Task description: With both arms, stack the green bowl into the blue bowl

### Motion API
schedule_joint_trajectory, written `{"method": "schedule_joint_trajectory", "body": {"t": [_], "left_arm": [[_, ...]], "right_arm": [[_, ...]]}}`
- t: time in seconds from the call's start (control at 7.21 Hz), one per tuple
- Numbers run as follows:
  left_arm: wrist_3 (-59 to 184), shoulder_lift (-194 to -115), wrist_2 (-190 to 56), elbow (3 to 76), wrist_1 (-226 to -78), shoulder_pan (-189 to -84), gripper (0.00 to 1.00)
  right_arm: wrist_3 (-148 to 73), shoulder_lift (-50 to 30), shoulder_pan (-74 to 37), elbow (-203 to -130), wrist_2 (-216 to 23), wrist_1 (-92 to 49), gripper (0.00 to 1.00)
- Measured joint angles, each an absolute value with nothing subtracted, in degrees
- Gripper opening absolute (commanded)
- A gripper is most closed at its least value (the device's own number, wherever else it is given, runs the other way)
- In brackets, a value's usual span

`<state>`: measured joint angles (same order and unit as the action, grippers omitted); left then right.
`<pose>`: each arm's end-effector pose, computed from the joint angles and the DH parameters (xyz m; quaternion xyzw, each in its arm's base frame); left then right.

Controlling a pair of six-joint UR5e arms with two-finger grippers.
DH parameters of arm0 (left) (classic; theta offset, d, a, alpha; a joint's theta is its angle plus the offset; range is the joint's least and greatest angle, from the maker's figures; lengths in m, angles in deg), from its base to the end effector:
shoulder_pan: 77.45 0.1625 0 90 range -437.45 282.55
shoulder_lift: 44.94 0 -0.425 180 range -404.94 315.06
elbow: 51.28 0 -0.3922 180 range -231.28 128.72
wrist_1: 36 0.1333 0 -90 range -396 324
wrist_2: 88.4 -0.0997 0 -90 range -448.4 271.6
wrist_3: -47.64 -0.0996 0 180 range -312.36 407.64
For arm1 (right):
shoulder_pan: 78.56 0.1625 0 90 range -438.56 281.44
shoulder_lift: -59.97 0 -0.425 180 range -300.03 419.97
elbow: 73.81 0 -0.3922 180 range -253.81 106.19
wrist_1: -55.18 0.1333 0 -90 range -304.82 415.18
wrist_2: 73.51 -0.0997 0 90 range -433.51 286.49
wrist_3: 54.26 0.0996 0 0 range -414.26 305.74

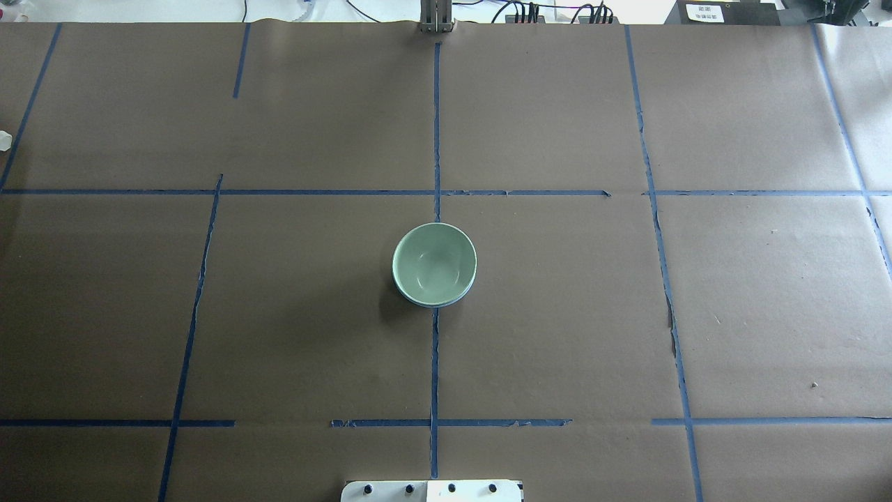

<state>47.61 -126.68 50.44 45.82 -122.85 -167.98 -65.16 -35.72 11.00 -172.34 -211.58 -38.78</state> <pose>-0.0622 -0.4250 0.6639 -0.0322 0.4133 -0.0195 0.9098 0.0558 -0.4484 0.6345 0.0282 -0.4064 -0.0863 0.9092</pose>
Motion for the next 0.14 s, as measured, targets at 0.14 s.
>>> {"method": "schedule_joint_trajectory", "body": {"t": [0.14], "left_arm": [[47.6,-126.7,50.4,45.9,-122.8,-168.0,1.0]], "right_arm": [[-65.2,-35.7,11.0,-172.3,-211.6,-38.8,1.0]]}}
